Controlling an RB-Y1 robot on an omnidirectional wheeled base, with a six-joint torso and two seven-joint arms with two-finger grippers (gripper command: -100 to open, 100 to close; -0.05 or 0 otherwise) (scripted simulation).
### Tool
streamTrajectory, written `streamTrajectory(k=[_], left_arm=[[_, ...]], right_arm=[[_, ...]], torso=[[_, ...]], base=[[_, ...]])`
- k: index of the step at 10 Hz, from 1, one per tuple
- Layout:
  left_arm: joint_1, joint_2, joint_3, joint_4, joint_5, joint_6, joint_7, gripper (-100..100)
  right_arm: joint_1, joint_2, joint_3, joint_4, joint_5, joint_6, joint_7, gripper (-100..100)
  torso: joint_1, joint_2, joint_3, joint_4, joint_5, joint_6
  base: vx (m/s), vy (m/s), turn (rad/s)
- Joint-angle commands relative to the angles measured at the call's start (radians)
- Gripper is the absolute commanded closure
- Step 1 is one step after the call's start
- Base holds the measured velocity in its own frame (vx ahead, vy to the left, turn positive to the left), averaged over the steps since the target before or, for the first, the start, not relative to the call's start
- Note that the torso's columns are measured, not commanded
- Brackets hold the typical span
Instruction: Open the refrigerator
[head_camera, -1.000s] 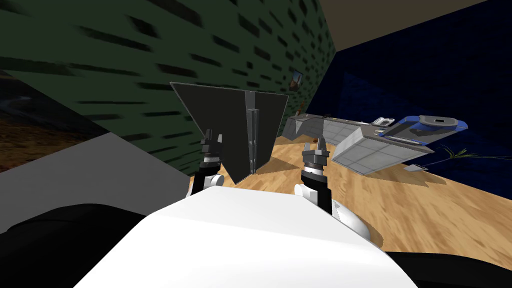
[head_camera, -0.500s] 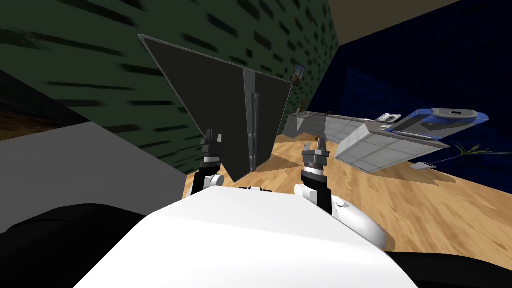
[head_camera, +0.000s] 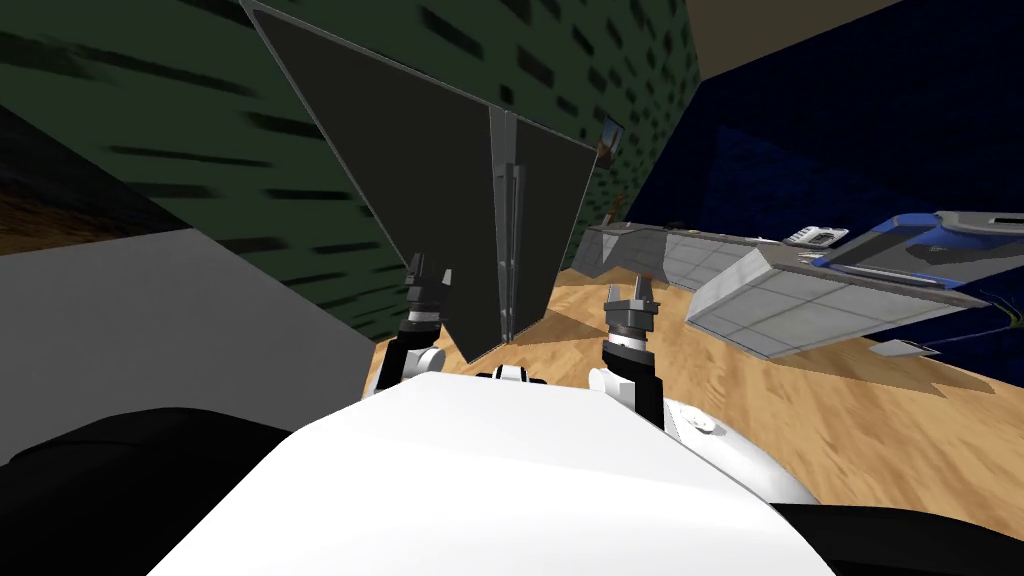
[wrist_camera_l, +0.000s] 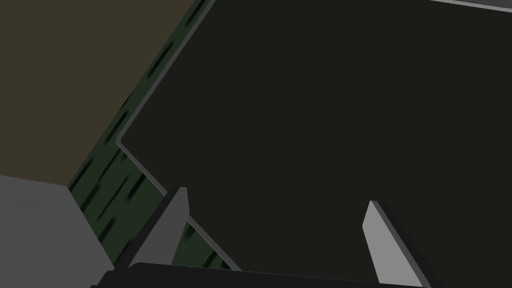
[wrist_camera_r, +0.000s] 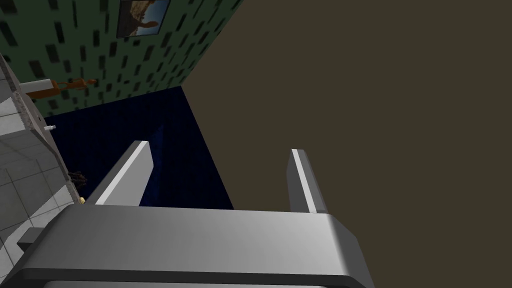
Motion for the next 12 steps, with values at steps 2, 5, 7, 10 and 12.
streamTrajectory(k=[2,5,7,10,12], left_arm=[[-0.028,0.026,-0.005,-0.017,0.036,0.099,0.031,-100],[-0.058,0.046,-0.009,-0.028,0.073,0.188,0.063,-100],[-0.068,0.054,-0.011,-0.031,0.086,0.233,0.074,-100],[-0.09,0.069,-0.014,-0.037,0.114,0.305,0.098,-100],[-0.102,0.075,-0.015,-0.041,0.128,0.344,0.11,-100]], right_arm=[[0.0,0.0,0.0,0.0,0.0,0.0,0.0,0],[0.0,0.0,0.0,0.0,0.0,0.0,0.0,0],[0.0,0.0,0.0,0.0,0.0,0.0,0.0,0],[0.0,0.0,0.0,0.0,0.0,0.0,0.0,0],[0.0,0.0,0.0,0.0,0.0,0.0,0.0,0]], torso=[[0.0,0.001,0.001,0.001,0.0,0.0],[0.0,0.001,0.0,0.001,0.0,0.0],[0.001,0.002,0.001,0.001,0.0,0.0],[0.001,0.002,0.001,0.001,0.0,0.0],[0.001,0.002,0.001,0.001,0.0,0.0]], base=[[0.064,-0.049,0.16],[0.075,-0.07,0.185],[0.05,-0.05,0.101],[0.052,-0.049,0.138],[0.036,-0.046,0.109]])
